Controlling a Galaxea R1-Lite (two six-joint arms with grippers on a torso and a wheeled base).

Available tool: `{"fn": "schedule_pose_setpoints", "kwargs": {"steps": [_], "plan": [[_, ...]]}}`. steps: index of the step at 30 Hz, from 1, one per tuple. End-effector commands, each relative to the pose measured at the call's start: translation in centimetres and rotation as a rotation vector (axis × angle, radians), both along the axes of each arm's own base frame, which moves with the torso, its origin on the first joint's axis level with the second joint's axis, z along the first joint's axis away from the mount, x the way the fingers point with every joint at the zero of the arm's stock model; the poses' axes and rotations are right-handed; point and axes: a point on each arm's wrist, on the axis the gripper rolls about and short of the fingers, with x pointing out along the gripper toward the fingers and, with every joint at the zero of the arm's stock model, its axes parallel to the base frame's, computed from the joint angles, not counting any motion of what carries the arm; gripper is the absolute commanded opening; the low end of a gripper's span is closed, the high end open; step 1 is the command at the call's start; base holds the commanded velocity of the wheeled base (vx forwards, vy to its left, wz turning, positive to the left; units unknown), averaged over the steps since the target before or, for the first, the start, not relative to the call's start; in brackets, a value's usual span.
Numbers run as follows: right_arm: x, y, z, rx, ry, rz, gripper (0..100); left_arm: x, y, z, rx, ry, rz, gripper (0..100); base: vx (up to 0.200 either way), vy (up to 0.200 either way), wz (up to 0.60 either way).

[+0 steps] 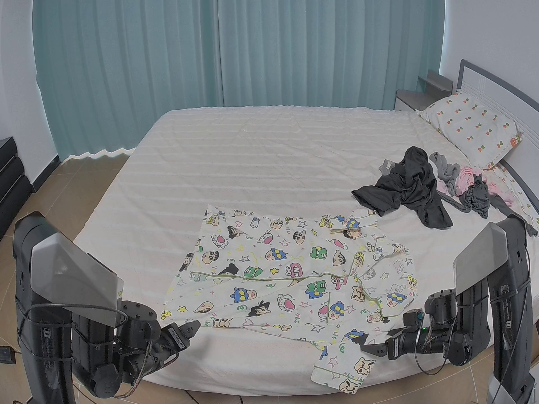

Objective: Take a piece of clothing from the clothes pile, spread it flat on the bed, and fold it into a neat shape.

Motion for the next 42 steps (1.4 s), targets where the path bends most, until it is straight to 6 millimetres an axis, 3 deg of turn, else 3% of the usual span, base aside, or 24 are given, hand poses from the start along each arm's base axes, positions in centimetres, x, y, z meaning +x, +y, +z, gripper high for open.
{"fn": "schedule_pose_setpoints", "kwargs": {"steps": [1, 3, 4, 19, 26, 42], "plan": [[0.1, 0.1, -0.1, 0.043, 0.008, 0.038, 100, 0.1, 0.0, 0.1, -0.006, -0.013, 0.0, 100, 0.0, 0.0, 0.0], [0.2, 0.0, -0.1, 0.05, 0.009, 0.042, 100, 0.1, 0.0, 0.1, -0.006, -0.013, 0.0, 100, 0.0, 0.0, 0.0], [0.2, 0.1, -0.1, 0.05, 0.009, 0.045, 0, 0.1, 0.0, 0.1, -0.006, -0.013, 0.0, 100, 0.0, 0.0, 0.0], [-0.1, -0.5, 0.0, 0.043, 0.016, 0.019, 0, 0.1, 0.0, 0.1, -0.005, -0.016, 0.004, 100, 0.0, 0.0, 0.0], [-1.9, -1.4, 0.6, 0.019, 0.056, 0.022, 0, 0.1, 0.0, 0.1, -0.004, -0.014, 0.003, 100, 0.0, 0.0, 0.0], [-4.1, -3.1, 1.0, -0.038, 0.088, 0.041, 0, -0.5, 0.3, -0.7, 0.042, 0.033, -0.03, 100, 0.0, 0.0, 0.0]]}}
